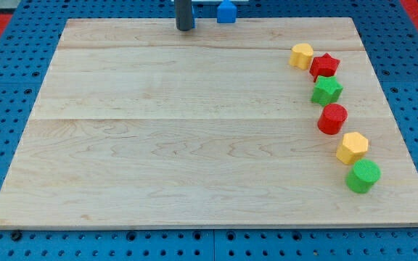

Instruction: Place the yellow heart to the right of the blue triangle

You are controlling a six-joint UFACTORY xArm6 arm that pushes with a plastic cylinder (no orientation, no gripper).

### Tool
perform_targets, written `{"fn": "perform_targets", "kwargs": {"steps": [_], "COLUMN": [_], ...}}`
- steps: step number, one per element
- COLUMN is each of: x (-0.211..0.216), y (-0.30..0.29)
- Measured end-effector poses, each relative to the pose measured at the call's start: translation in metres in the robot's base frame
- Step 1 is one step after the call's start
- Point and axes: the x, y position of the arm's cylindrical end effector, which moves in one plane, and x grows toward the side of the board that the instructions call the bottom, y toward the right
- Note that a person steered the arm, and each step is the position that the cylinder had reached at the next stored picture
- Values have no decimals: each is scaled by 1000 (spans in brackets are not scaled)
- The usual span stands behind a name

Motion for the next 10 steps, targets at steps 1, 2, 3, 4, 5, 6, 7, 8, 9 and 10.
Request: {"fn": "perform_targets", "kwargs": {"steps": [1, 2, 3, 4, 5, 6, 7, 8, 9, 10], "x": [20, 18, 27, 75, 127, 160, 148, 133, 118, 99], "y": [69, 155, 235, 291, 274, 255, 248, 230, 231, 193]}}
